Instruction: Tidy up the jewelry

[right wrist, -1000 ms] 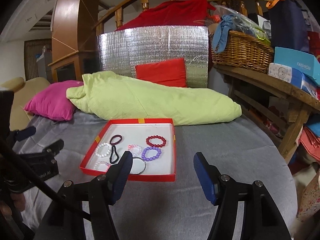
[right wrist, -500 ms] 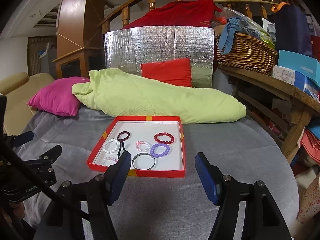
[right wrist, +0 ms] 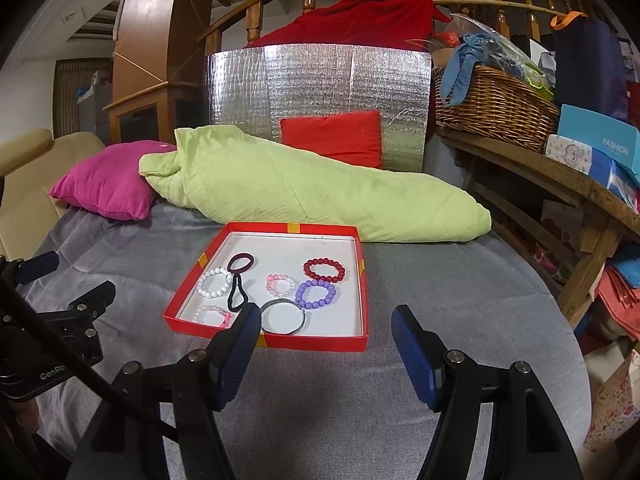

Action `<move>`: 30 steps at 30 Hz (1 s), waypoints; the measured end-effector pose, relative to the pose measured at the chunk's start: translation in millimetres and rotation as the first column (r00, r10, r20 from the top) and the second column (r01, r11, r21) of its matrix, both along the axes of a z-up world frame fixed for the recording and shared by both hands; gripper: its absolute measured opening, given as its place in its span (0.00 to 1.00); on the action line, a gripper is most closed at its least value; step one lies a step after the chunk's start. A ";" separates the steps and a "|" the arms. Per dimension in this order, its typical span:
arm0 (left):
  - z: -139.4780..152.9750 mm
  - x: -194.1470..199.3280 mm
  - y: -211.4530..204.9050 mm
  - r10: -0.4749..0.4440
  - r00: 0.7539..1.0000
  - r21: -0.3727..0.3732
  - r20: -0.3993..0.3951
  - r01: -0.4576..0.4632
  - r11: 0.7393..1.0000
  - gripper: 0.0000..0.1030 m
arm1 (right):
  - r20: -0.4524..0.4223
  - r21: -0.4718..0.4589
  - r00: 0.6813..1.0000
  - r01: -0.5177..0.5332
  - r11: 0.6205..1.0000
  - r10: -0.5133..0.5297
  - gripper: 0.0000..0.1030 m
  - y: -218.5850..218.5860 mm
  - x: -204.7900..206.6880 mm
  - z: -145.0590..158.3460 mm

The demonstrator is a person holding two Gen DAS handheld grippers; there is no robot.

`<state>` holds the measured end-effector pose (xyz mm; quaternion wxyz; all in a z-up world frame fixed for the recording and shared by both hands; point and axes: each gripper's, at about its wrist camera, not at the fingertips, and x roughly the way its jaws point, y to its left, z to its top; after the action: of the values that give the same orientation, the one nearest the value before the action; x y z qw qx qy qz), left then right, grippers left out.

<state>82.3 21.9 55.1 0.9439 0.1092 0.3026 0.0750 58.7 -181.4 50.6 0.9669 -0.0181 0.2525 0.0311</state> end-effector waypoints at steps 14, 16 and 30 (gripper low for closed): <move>-1.0 -0.4 -0.4 -0.003 1.000 0.007 -0.004 0.003 1.000 0.81 | -0.004 -0.004 1.000 0.003 1.000 -0.003 0.69 -0.9 1.1 -0.8; -0.9 -0.7 -0.2 -0.003 1.000 0.006 -0.002 0.003 1.000 0.81 | -0.005 -0.002 1.000 0.003 1.000 -0.003 0.69 -1.5 1.3 -0.8; 0.2 -1.8 -0.3 -0.003 1.000 0.008 0.003 0.003 1.000 0.81 | -0.002 0.003 1.000 0.006 1.000 -0.006 0.69 -3.7 1.4 0.7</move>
<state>80.5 21.5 55.2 0.9440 0.1132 0.3009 0.0750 60.1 -185.1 51.3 0.9668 -0.0160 0.2533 0.0288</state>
